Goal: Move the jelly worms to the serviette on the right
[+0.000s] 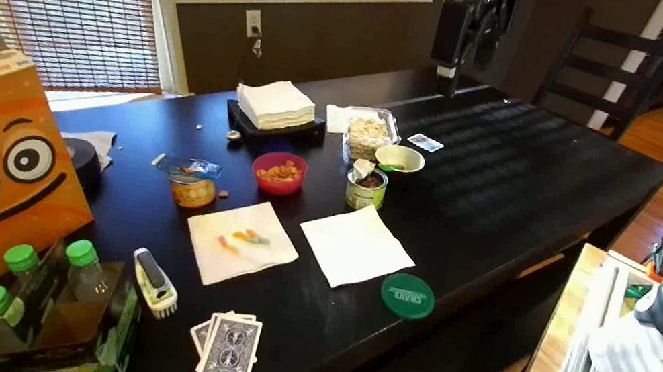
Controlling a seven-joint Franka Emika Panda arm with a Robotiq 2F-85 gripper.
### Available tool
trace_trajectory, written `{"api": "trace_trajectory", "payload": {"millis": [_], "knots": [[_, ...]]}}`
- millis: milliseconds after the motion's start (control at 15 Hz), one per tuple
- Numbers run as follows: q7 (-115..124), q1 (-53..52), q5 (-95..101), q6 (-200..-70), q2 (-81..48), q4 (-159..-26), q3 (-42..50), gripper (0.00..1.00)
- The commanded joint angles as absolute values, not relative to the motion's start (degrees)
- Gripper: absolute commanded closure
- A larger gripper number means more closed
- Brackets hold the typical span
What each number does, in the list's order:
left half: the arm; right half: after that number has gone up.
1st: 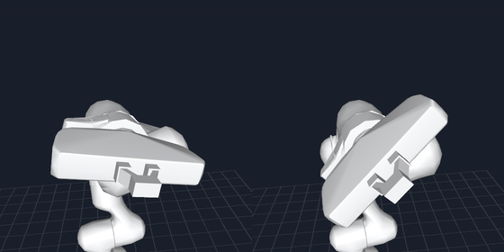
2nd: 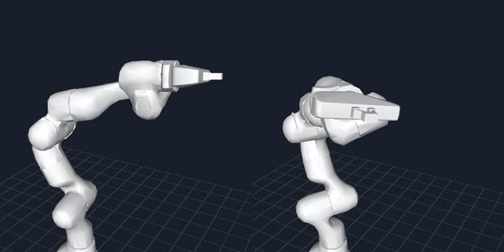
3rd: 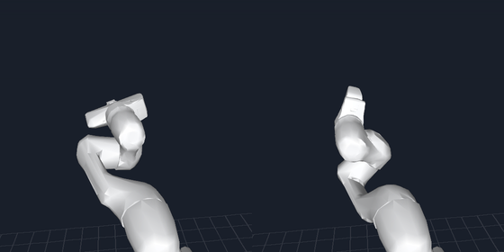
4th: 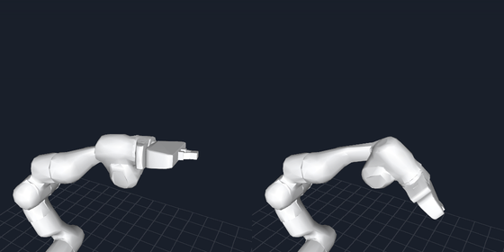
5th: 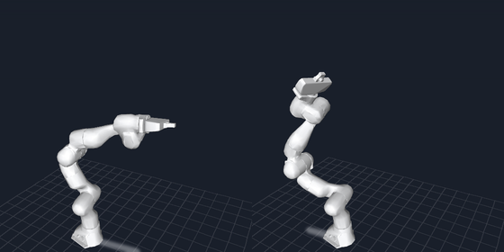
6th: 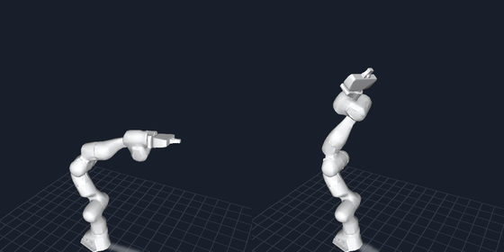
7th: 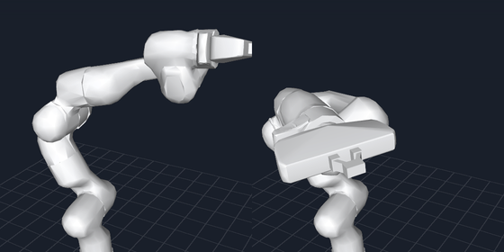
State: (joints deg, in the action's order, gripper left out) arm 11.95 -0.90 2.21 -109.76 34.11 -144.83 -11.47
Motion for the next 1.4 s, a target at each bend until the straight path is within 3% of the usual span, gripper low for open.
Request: {"api": "trace_trajectory", "payload": {"millis": [0, 400, 933, 1267, 1333], "knots": [[12.5, -2.0, 2.8, -109.6, 34.0, -144.7, -10.5, 0.0], [13.0, -3.1, 3.1, -112.3, 28.8, -141.8, -12.7, 0.0], [13.2, -5.6, 13.0, -136.6, 9.8, -135.8, -18.9, 0.0], [7.8, -8.0, 17.0, -144.9, -3.3, -132.0, -16.8, 0.0], [10.5, -8.5, 16.0, -143.0, 2.4, -135.5, -16.4, 0.0]]}}
